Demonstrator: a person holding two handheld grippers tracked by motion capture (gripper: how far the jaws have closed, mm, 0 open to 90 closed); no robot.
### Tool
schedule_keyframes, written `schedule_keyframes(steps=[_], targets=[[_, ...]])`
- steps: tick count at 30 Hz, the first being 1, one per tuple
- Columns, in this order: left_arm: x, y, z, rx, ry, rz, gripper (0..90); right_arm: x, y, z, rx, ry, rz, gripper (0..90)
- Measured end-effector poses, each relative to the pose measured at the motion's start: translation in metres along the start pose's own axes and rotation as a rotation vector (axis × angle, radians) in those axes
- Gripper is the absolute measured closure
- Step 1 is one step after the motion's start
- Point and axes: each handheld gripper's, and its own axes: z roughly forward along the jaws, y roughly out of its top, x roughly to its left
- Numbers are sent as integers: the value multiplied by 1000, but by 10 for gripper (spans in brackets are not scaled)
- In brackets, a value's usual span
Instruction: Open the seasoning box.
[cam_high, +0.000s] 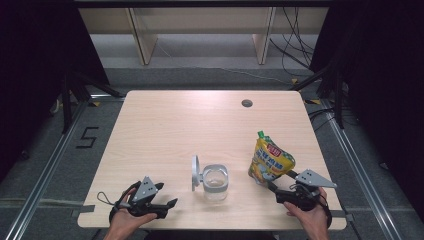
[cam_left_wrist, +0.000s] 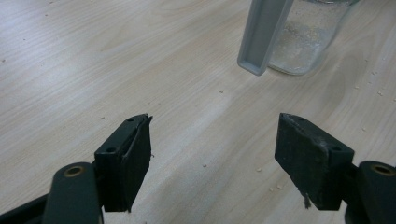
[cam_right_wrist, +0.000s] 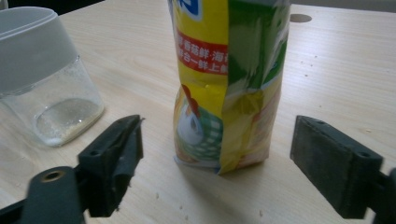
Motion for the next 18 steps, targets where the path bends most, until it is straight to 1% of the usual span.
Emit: schedule_keyframes(steps=[1, 2, 3, 4, 5, 7, 8, 9, 10, 11, 12, 13, 14, 15, 16, 17, 18], targets=[[0, 0, 0, 2, -4, 1, 265, 1, 0, 0, 10, 6, 18, 170], [0, 0, 0, 2, -3, 2, 265, 1, 1, 2, 12, 9, 0, 167], [0, 0, 0, 1, -3, 3, 265, 1, 1, 4, 11, 9, 4, 167], [1, 0, 0, 7, -2, 9, 265, 0, 1, 7, 7, 2, -11, 167], [1, 0, 0, 9, -1, 11, 265, 0, 1, 9, 0, 6, -7, 168], [0, 0, 1, 5, 0, 11, 265, 1, 1, 12, -4, 1, 18, 168], [-1, -1, 1, 9, -1, -13, 265, -3, 2, 15, -22, -8, -30, 168], [-2, -1, 1, 7, 0, -15, 265, -1, 2, 15, 1, -1, 13, 168], [-2, -1, 1, 8, 1, -15, 265, -1, 2, 16, -7, -7, 9, 168], [-2, -1, 1, 9, 2, -14, 265, -4, 2, 18, -17, -11, -12, 168], [-2, -1, 1, 10, 2, -14, 265, -3, 2, 18, -23, -5, 1, 168], [-1, -1, 1, 12, 2, -6, 265, -2, 2, 18, -21, -11, 18, 169], [0, 0, 1, 15, -1, 15, 265, -3, 2, 18, -28, -7, 10, 170], [0, -1, 1, 18, 1, 18, 265, -1, 2, 18, -15, -5, 30, 170], [-1, -1, 1, 16, -4, 18, 265, -2, 2, 19, -10, -7, 15, 171], [-3, -1, 3, -2, -3, -7, 265, -3, 2, 21, -19, -9, -7, 170], [-4, -2, 4, 2, 0, -12, 265, -3, 2, 21, -17, -15, -8, 171]])
